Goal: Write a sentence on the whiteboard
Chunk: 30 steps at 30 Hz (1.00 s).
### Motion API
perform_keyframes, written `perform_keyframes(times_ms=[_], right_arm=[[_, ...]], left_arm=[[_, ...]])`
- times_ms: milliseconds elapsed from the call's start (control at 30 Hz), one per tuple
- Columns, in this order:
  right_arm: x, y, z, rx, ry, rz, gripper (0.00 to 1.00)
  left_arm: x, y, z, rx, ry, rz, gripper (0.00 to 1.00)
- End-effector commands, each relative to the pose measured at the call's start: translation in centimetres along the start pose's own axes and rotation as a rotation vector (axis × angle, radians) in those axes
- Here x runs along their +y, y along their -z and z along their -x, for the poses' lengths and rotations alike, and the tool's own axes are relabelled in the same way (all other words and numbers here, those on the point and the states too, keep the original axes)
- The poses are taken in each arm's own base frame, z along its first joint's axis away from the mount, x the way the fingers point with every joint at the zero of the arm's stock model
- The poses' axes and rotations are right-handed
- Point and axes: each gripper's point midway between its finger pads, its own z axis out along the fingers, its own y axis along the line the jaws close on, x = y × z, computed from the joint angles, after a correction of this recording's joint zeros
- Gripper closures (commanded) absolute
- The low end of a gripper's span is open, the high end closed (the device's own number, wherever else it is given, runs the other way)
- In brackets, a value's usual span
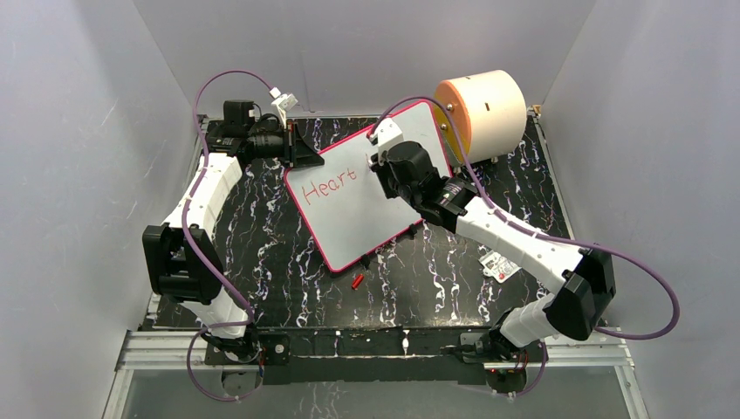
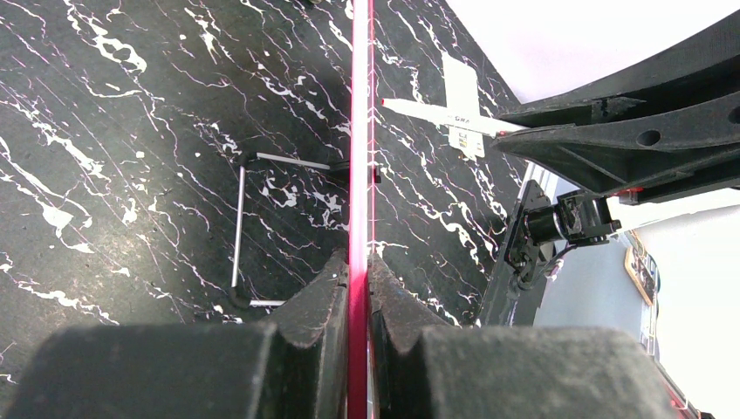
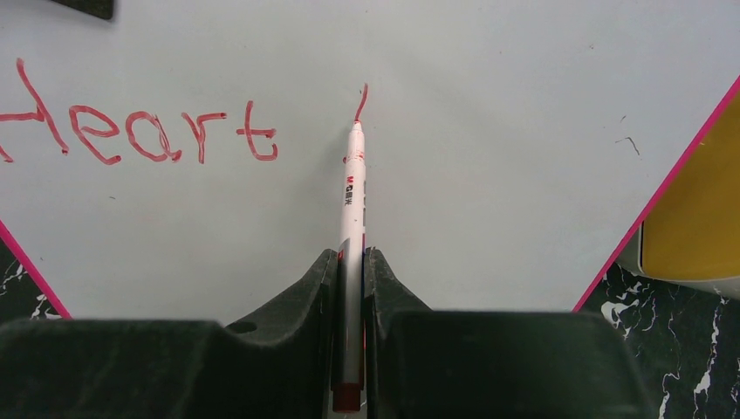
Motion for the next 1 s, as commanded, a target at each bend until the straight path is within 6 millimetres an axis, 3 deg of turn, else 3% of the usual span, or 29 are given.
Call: perform_keyframes(times_ms=[0,967], right_arm=[[-0.2,-0.5,1.3,-0.048,-0.012,-0.013,1.00],[-1.2,-1.3,0.9,-0.038,-0.015,-0.065,1.00]], left_arm=[[-0.7,-0.2,-1.8,0.046,0.053,-0.017,1.00],[-0.8,-0.1,-1.8,0.044,0.049,-0.020,1.00]])
